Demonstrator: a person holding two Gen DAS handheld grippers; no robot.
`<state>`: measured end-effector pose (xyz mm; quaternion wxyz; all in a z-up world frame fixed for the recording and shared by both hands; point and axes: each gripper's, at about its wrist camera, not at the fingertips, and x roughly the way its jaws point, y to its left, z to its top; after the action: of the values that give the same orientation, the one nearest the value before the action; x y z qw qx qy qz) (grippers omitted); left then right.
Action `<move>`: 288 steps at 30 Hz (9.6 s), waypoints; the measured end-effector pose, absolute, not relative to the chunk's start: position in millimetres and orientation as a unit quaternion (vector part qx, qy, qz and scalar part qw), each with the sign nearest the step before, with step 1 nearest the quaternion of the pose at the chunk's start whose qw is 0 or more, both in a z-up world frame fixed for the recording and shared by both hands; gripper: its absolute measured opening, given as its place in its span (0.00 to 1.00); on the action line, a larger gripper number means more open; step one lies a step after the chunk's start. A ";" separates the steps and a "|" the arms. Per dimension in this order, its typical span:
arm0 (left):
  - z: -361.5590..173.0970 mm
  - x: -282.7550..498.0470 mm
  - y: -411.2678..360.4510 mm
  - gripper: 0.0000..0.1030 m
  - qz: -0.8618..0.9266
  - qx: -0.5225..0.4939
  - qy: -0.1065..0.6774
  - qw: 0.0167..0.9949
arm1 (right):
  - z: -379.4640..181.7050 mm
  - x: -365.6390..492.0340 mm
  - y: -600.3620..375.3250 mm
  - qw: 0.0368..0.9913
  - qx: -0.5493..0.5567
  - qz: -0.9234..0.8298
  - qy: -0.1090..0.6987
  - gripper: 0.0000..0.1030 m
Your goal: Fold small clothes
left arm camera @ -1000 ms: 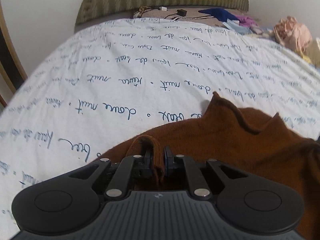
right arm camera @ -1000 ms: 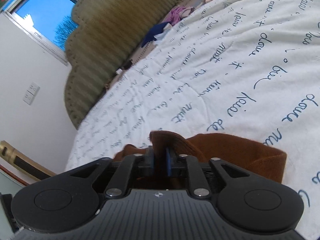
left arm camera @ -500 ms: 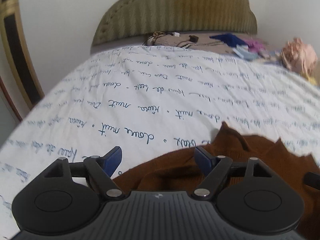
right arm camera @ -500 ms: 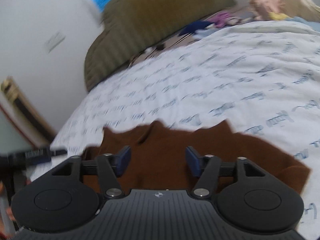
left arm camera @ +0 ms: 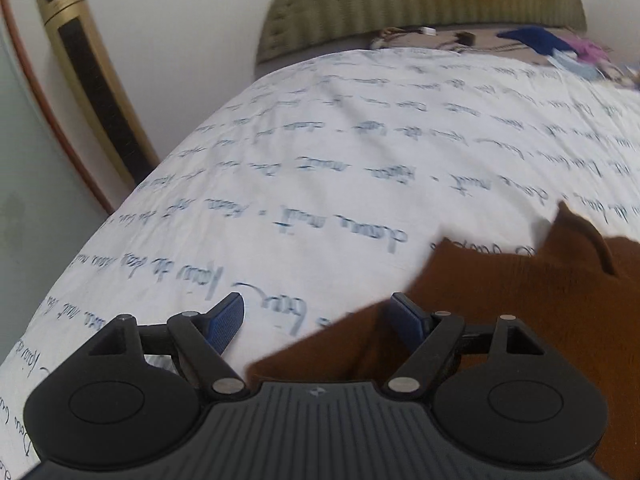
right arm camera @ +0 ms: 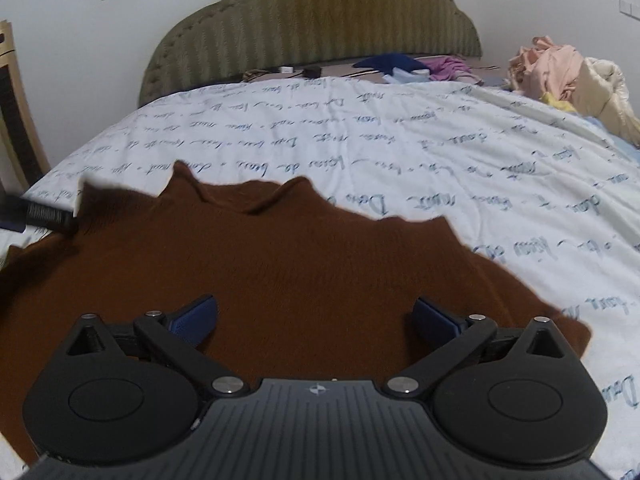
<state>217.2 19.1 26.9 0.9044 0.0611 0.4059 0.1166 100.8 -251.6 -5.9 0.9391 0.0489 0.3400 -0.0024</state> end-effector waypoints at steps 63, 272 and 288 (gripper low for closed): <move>15.7 16.8 74.6 0.05 -0.086 0.018 0.377 0.922 | -11.7 -25.7 -297.2 0.939 0.018 -0.115 0.323 1.00; 19.3 47.0 -122.1 0.75 -0.113 0.128 0.323 0.931 | -39.6 -31.5 -377.5 0.869 0.409 0.057 0.274 0.18; 21.4 100.1 -153.3 0.75 -0.112 0.125 0.315 0.934 | -36.6 69.0 -437.9 0.824 0.412 0.209 0.328 0.58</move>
<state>100.1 -153.3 21.4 0.9341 0.1246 0.3152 -0.1120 69.0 -437.9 -36.5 0.8237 0.4121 0.3282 0.2095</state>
